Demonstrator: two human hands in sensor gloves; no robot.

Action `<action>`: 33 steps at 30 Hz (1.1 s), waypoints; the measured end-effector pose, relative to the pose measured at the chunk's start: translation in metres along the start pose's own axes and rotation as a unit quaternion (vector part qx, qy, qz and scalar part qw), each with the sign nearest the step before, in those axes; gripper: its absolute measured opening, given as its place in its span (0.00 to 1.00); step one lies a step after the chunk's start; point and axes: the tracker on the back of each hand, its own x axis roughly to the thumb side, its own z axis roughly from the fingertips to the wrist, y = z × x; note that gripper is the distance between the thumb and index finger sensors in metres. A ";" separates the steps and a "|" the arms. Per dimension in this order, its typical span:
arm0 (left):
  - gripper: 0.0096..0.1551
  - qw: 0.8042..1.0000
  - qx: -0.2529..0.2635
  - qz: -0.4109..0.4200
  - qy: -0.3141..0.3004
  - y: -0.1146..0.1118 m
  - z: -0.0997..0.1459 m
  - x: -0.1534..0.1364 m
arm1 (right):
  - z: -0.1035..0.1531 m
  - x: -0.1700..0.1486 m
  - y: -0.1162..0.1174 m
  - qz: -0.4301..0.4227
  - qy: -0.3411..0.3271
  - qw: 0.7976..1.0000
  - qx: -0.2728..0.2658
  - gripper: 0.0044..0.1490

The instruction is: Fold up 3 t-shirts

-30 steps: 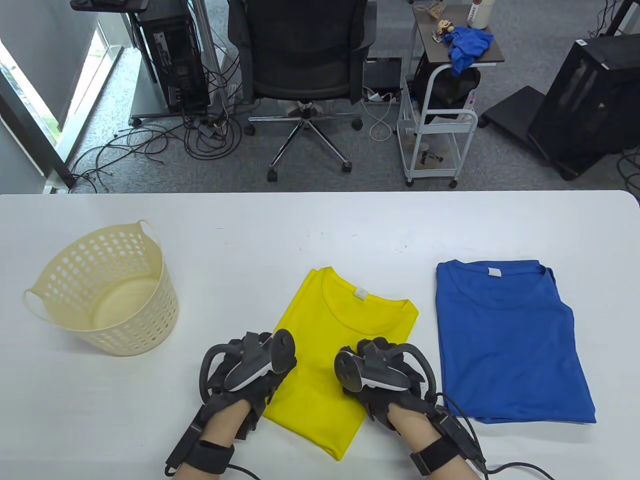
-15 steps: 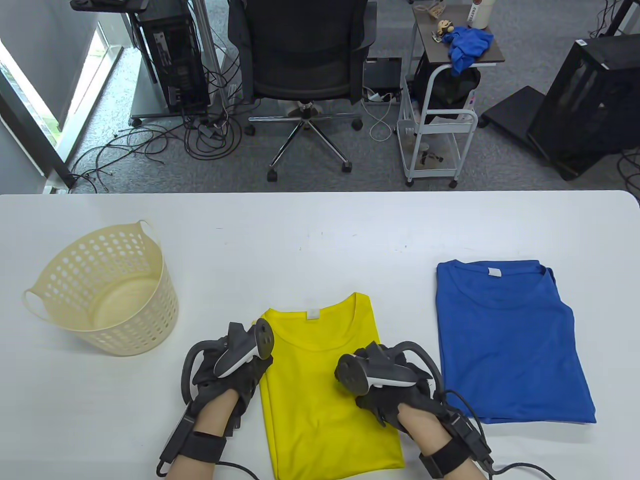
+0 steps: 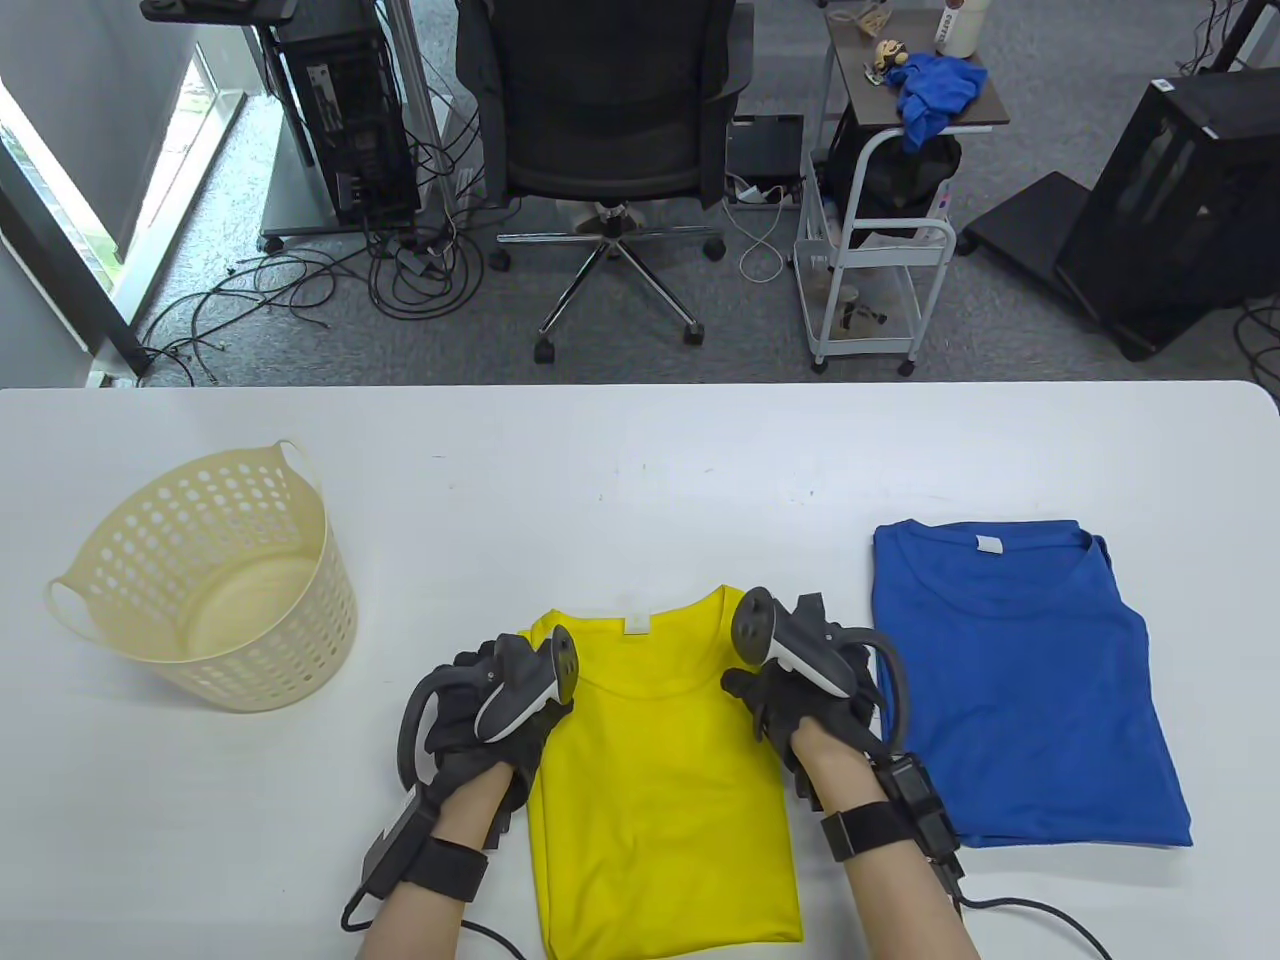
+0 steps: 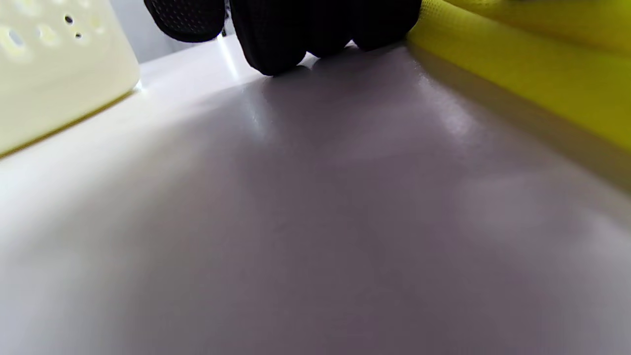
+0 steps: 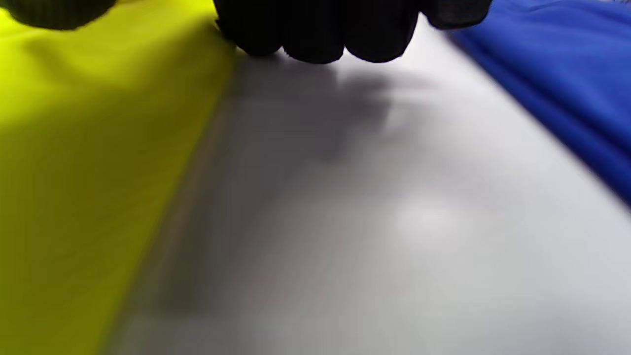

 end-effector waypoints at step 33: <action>0.25 0.950 0.219 0.157 -0.157 0.099 0.092 0.106 | 0.152 -0.106 -0.106 0.136 0.059 0.965 -0.216 0.28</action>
